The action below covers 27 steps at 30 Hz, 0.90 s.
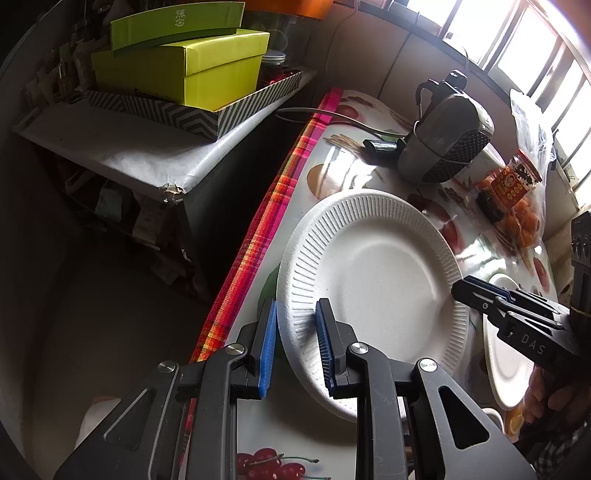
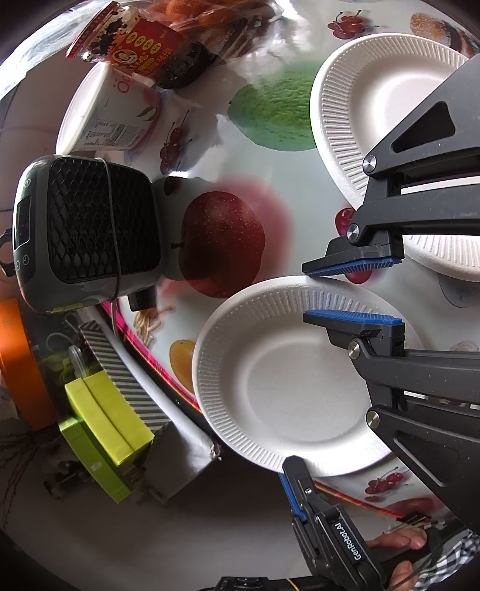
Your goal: Organize plates and bowls
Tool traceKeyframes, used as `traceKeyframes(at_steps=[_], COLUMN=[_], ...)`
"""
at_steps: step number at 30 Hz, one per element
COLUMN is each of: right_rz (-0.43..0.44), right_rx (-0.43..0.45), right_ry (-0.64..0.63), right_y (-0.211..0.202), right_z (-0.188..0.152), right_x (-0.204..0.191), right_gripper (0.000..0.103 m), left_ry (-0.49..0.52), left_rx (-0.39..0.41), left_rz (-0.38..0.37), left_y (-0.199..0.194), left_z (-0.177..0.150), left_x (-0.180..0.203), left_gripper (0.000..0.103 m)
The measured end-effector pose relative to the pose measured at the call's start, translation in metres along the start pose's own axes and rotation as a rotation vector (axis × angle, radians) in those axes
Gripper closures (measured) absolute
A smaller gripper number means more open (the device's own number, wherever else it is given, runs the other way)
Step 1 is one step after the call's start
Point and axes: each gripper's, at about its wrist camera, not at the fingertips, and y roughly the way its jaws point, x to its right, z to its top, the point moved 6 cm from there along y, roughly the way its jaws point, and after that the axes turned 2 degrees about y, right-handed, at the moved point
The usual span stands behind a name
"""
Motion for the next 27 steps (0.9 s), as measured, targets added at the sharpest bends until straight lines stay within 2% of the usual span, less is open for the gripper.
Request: traceKeyframes(at_steps=[12, 27], right_rz=[-0.006, -0.004], right_rx=[0.002, 0.024], right_ry=[0.01, 0.009], right_y=[-0.012, -0.044], right_z=[0.0, -0.016], right_x=[-0.002, -0.01], right_gripper=[0.085, 0.085], left_ry=[0.001, 0.011], left_rx=[0.003, 0.022], left_rz=[0.002, -0.009], left_y=[-0.008, -0.033], left_z=[-0.001, -0.012], left_x=[0.001, 0.008], left_gripper=[0.081, 0.081])
